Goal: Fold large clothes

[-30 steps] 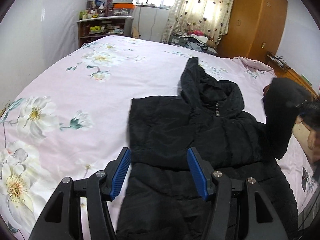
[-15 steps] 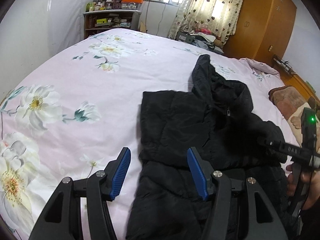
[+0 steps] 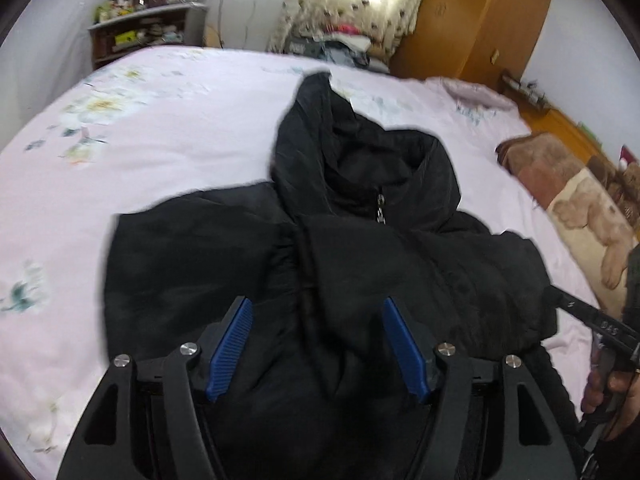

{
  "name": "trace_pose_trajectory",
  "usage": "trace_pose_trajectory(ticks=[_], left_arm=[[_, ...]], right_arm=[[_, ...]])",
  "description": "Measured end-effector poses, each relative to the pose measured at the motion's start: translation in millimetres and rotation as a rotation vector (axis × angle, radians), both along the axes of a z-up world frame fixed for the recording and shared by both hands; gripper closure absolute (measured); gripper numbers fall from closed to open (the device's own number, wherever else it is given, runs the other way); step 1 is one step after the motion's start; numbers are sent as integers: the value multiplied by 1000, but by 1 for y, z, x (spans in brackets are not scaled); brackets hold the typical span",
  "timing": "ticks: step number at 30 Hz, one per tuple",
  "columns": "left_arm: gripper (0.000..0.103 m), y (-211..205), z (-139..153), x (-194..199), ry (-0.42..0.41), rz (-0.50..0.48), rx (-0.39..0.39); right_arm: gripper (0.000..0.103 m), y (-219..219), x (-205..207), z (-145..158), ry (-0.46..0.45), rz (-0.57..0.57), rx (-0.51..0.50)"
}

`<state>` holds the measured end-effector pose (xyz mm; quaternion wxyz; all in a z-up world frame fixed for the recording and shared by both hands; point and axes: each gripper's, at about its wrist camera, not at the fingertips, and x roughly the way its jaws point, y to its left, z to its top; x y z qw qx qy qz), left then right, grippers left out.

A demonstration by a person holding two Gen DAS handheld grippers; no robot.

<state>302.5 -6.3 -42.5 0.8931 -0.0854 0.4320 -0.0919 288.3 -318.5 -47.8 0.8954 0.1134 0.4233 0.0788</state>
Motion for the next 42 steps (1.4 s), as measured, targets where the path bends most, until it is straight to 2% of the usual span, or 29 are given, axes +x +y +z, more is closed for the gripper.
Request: trace_pose_trajectory(ticks=[1, 2, 3, 4, 5, 8, 11, 14, 16, 19, 21, 23, 26, 29, 31, 33, 35, 38, 40, 42], left_arm=[[70, -6, -8, 4, 9, -16, 0], [81, -13, -17, 6, 28, -21, 22], [82, -17, -24, 4, 31, -15, 50], [83, -19, -28, -2, 18, -10, 61], [84, -20, -33, -8, 11, -6, 73], [84, -18, -44, -18, 10, -2, 88], [82, -16, -41, -15, 28, 0, 85], [81, -9, -26, -21, 45, 11, 94], [82, 0, -13, -30, 32, 22, 72], [81, 8, 12, -35, -31, 55, 60], [81, 6, 26, -25, -64, 65, 30], [81, -4, 32, -9, -98, 54, 36], [81, -20, 21, 19, -88, 18, 53], [81, -31, -21, 44, -4, 0, 120], [80, -31, -43, 46, -1, -10, 142], [80, -31, -50, 43, -16, -11, 128], [80, -32, -52, 44, -21, -8, 131], [80, -33, -47, 44, -14, -18, 149], [81, -32, -32, 39, -17, -19, 154], [81, -26, -10, 23, -57, -30, 117]], right_arm=[[49, -7, 2, -5, 3, -24, -6], [51, -14, 3, -11, 17, -49, -6], [53, -21, 5, -23, 54, -70, -3], [63, -23, 6, -30, 78, -78, -7], [68, -23, 5, -42, 102, -82, -17], [68, -16, 3, -54, 100, -51, -59], [68, -8, 7, -55, 109, -48, -94], [68, -13, 2, -41, 123, -52, -102], [68, -16, -2, -24, 78, -43, -83], [68, -23, -5, 2, -9, -49, -89], [68, -28, 6, 10, -25, -58, -93], [68, -32, 22, 11, -27, -73, -110], [68, -37, 47, 3, -9, -89, -124], [68, -38, 68, -14, 31, -93, -144], [68, -42, 76, -30, 74, -92, -151], [68, -45, 76, -48, 103, -89, -166], [68, -47, 73, -58, 100, -94, -152], [68, -49, 71, -56, 103, -94, -157], [68, -47, 66, -41, 107, -99, -188], [68, -43, 53, -18, 58, -90, -174]])
